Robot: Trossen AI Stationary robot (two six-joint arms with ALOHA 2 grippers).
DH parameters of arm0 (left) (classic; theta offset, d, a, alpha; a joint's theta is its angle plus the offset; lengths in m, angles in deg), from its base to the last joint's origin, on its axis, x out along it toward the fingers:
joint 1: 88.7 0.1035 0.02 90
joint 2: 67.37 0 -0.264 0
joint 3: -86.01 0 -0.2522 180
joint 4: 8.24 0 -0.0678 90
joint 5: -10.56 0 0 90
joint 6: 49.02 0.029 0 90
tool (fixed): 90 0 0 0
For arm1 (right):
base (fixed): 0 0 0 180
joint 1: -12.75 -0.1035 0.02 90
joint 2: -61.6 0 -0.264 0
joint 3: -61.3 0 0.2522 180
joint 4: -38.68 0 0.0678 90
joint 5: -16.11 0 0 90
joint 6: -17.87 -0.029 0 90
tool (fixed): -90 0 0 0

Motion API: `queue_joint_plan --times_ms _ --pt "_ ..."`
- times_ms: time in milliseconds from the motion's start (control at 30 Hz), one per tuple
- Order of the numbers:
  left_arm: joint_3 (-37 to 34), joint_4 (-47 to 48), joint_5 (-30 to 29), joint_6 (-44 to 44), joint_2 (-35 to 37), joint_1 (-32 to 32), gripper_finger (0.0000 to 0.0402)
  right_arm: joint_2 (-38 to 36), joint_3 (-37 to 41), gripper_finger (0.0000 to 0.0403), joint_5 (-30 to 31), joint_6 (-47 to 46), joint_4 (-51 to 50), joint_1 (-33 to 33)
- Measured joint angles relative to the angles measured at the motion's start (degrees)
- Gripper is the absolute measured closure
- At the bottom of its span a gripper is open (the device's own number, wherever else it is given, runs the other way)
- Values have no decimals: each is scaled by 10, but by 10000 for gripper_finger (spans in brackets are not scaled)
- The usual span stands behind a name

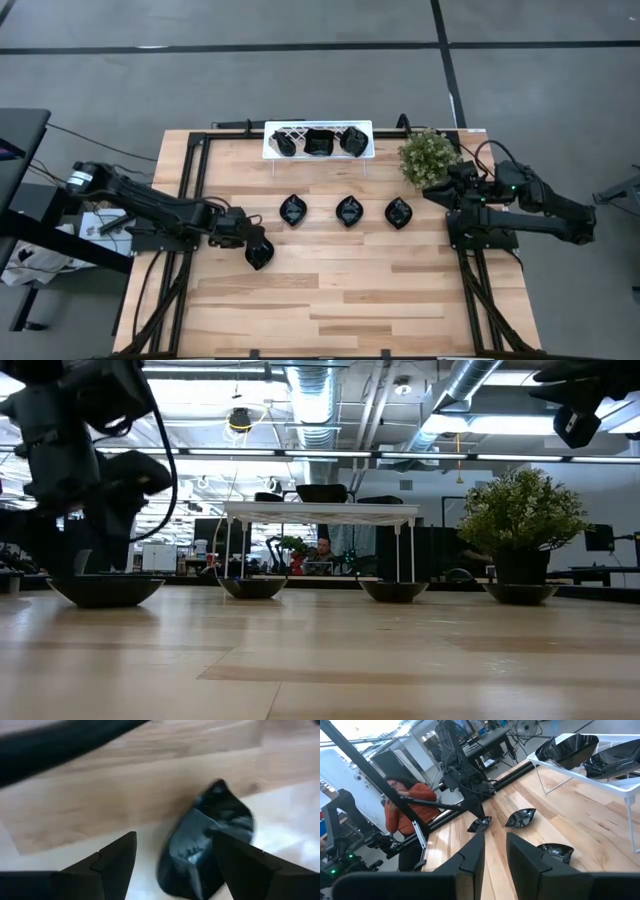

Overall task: Pick & Place Mini shaped plates
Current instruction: Stack the leaf shaped plate on top of the leaf shaped plate on the shelf

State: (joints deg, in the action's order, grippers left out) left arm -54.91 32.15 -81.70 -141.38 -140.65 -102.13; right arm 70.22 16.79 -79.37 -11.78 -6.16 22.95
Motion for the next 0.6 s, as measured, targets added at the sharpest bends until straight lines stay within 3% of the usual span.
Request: queue_joint_plan --times_ms 367,600 --pt "-20 -36 -8 4 -15 0 139 0 0 328 0 0 0 0" --pt "-20 -43 -12 4 -15 0 193 0 0 328 0 0 -1 0"
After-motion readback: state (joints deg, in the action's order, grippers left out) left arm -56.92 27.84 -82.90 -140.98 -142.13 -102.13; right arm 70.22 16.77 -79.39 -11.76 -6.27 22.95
